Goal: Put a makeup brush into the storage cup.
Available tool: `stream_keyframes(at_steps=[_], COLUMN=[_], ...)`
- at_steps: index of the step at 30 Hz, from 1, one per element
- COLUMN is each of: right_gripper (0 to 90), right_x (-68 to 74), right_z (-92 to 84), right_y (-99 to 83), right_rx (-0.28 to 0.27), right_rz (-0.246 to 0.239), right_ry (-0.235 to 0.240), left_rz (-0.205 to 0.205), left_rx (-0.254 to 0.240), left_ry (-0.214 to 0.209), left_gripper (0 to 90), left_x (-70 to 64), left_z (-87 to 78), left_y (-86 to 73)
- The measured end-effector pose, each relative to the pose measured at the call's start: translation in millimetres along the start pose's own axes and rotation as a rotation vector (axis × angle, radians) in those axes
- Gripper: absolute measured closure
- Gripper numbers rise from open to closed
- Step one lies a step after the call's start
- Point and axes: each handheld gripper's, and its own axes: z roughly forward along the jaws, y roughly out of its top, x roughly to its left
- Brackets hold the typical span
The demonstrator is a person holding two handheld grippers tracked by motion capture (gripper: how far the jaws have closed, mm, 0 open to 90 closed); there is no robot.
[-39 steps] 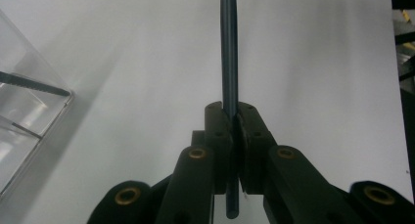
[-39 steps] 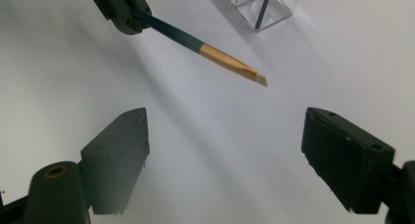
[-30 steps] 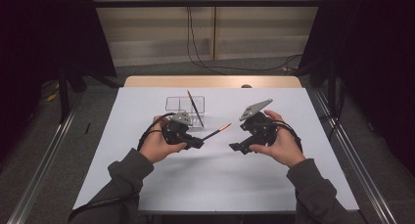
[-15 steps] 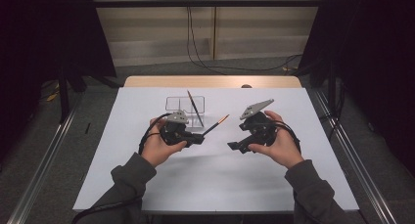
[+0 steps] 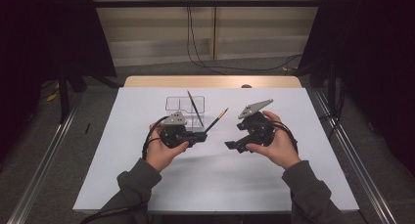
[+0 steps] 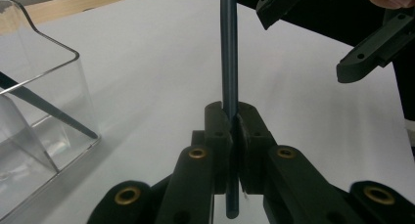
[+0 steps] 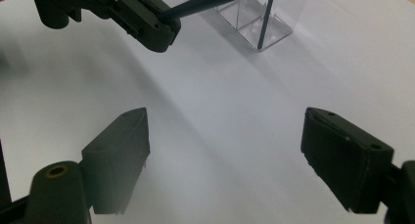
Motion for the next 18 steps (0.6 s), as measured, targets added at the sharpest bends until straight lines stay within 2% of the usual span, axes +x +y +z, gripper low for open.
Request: stream_keyframes(at_steps=[4,6,10,14,16,18], right_gripper=[18.0,18.1,17.8,17.8,17.7,17.8], right_x=[-0.2,0.0,-0.7,-0.8,-1.1,-1.4], right_z=[-0.5,-1.0,-1.5,-1.4,-1.6,-1.7], right_y=[-0.3,-0.8,-1.7,-2.2,-2.3,-2.3], right_rx=[-0.008,-0.018,-0.018,-0.018,-0.024,-0.026], right_rz=[0.002,0.007,0.007,0.006,0.000,0.001], right_ry=[0.006,-0.001,0.006,0.008,0.008,0.006], left_rz=[-0.015,-0.008,-0.022,-0.031,-0.038,-0.028], left_rx=[-0.018,-0.030,-0.068,-0.137,-0.155,-0.159], left_ry=[-0.004,0.000,0.009,0.001,-0.006,-0.005], left_gripper=[85.2,85.2,85.2,85.1,85.2,85.1], left_x=[-1.6,-1.5,-2.8,-3.4,-4.3,-4.0], left_z=[2.1,2.0,0.8,-0.7,-0.4,-1.0], left_y=[-2.8,-4.0,-5.3,-6.4,-6.9,-7.4])
